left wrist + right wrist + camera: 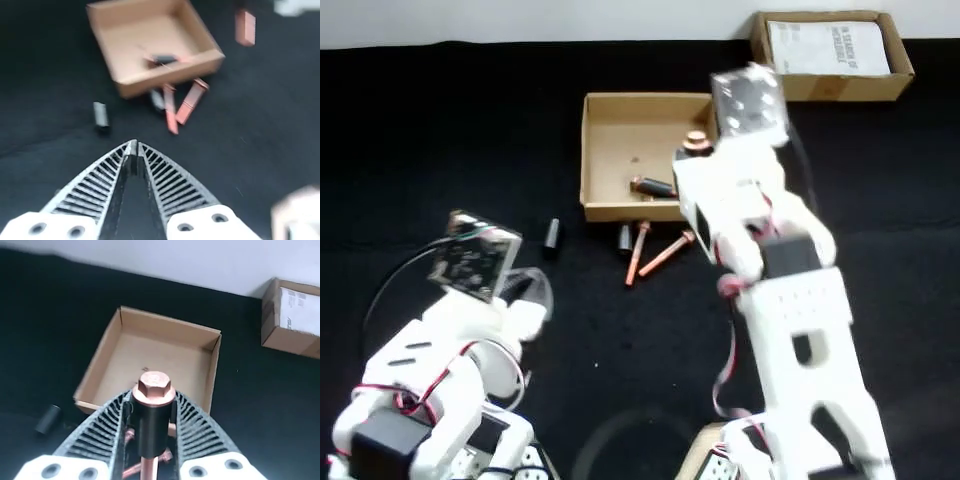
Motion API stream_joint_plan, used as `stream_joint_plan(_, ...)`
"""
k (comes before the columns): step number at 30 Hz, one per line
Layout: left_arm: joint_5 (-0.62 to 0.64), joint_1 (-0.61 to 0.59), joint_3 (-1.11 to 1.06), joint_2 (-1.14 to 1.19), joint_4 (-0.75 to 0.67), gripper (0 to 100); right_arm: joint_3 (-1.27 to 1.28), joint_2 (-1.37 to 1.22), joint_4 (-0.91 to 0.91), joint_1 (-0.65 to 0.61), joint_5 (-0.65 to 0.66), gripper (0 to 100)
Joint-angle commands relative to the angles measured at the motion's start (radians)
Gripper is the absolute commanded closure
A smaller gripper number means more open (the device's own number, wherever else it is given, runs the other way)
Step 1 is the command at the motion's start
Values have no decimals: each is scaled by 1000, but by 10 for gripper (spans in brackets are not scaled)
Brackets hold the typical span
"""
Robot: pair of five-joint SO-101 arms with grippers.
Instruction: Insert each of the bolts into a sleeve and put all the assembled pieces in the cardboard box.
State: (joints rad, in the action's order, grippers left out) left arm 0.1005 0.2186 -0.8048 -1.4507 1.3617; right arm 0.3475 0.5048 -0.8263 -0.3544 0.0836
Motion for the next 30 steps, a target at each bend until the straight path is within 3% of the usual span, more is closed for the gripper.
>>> stream_joint_plan(1, -2, -142, -189, -179, -129, 973, -143, -160, 21, 10, 121, 991)
stream_joint_plan(5, -2, -239, -346, -380, -170, 973, -196, -303, 21, -19, 313, 991)
stream_joint_plan(11, 0, -323, -406, -348, -172, 973, -278, -456, 22, -47, 658, 991)
stream_joint_plan(17, 0, -332, -544, -348, -233, 973, -386, -634, 24, -42, 904, 991)
stream_joint_plan(20, 21, -332, -615, -348, -292, 975, -464, -733, 24, -41, 982, 991)
stream_joint_plan(24, 155, -332, -662, -348, -338, 991, -565, -858, 24, -39, 1039, 991)
stream_joint_plan(30, 163, -334, -780, -348, -431, 991, -679, -1027, 19, -30, 1049, 991)
